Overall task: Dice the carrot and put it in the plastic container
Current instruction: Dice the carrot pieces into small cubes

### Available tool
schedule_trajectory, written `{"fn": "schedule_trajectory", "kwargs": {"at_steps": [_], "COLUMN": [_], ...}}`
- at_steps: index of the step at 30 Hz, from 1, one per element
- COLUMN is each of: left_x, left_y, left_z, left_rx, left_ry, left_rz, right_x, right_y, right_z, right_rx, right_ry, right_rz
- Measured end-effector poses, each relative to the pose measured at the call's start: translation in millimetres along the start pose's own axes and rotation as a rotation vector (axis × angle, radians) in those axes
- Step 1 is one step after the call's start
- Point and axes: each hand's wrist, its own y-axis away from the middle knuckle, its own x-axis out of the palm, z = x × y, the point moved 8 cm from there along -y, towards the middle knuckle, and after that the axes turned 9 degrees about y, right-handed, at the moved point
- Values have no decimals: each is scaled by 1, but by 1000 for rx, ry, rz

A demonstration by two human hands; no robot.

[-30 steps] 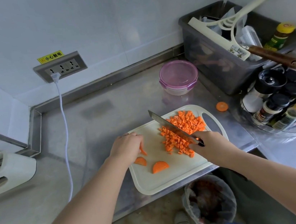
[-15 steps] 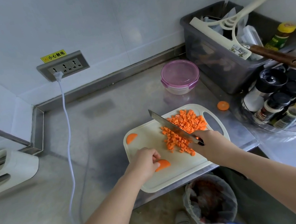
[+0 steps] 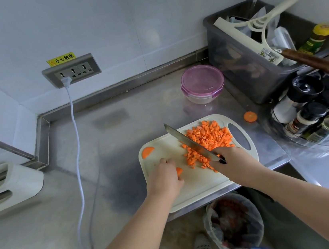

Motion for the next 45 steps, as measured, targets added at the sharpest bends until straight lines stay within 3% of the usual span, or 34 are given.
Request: {"fn": "schedule_trajectory", "kwargs": {"at_steps": [7,10,16,20,28,39,45], "left_x": [-24,-52,-50,-40,-28,-32,-5], "left_y": [-13,-31,-51,-55,-49,-30,-20], "left_z": [26,60,69,70,70,45,9], "left_rx": [-205,-206,-50,-55,17,10,42], "left_ry": [298,320,117,21,146,-23,-44], "left_rz": [-162,-258,-122,-70,-71,-11,79], "right_x": [3,4,4,3,4,2,12], "right_y": [-3,-3,-3,-5,-7,-6,1], "right_z": [1,1,5,4,2,8,15], "right_rx": [13,20,10,20,28,16,44], "right_ry": [-21,-10,22,12,5,22,-173], "right_rz": [12,17,4,10,27,42,81]}}
